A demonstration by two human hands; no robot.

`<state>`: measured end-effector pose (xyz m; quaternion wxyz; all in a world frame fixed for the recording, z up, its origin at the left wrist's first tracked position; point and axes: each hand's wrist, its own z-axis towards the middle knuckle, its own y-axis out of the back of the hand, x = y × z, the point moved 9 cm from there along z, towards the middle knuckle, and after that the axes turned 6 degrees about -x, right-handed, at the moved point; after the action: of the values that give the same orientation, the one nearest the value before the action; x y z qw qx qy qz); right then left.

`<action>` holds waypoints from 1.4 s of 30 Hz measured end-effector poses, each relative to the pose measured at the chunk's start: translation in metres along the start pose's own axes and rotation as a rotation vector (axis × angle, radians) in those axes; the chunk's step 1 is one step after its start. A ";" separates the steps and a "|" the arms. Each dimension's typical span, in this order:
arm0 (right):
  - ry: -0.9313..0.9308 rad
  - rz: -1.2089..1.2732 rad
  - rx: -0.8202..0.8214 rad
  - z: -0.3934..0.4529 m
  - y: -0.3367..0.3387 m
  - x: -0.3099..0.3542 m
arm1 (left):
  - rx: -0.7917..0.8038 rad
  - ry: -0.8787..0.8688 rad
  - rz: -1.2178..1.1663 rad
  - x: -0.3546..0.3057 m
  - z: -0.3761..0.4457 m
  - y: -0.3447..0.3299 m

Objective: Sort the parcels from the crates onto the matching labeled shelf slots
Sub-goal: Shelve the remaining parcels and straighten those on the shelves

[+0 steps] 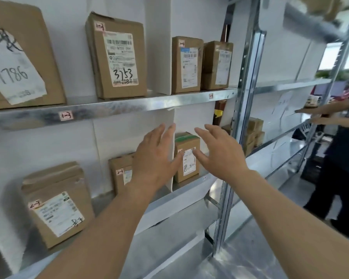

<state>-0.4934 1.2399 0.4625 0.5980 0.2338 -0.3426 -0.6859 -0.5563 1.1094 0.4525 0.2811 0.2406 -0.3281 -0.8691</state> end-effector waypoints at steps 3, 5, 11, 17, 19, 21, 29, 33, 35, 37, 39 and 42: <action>-0.018 -0.036 0.002 0.031 -0.012 -0.032 | -0.012 -0.059 -0.036 -0.015 0.040 -0.024; -0.024 -0.066 -0.017 0.051 -0.014 -0.051 | -0.031 -0.080 -0.040 -0.024 0.064 -0.037; -0.033 -0.063 -0.067 0.095 -0.018 -0.097 | -0.073 -0.106 -0.013 -0.051 0.120 -0.063; 0.022 -0.007 -0.097 0.143 -0.029 -0.147 | -0.134 -0.097 0.053 -0.070 0.167 -0.085; 0.055 0.017 -0.113 0.160 -0.033 -0.166 | -0.145 -0.073 0.085 -0.077 0.182 -0.097; 0.106 0.044 -0.132 0.178 -0.036 -0.185 | -0.157 -0.048 0.106 -0.086 0.199 -0.110; 0.211 0.193 -0.113 0.245 -0.053 -0.271 | -0.217 0.124 0.122 -0.121 0.259 -0.150; 0.230 0.314 -0.112 0.273 -0.061 -0.293 | -0.259 0.224 0.131 -0.126 0.274 -0.159; 0.199 0.409 -0.095 0.285 -0.067 -0.298 | -0.258 0.255 0.130 -0.128 0.281 -0.163; 0.135 0.502 -0.052 0.300 -0.077 -0.303 | -0.256 0.283 0.120 -0.127 0.291 -0.167; 0.061 0.624 0.009 0.315 -0.091 -0.306 | -0.268 0.306 0.092 -0.126 0.303 -0.169; -0.008 0.785 0.065 0.334 -0.110 -0.306 | -0.272 0.380 0.008 -0.117 0.324 -0.174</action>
<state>-0.7557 1.6089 0.5720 0.8056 0.1012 -0.4299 -0.3949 -0.7238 1.4352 0.5737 0.3714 0.3585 -0.1501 -0.8432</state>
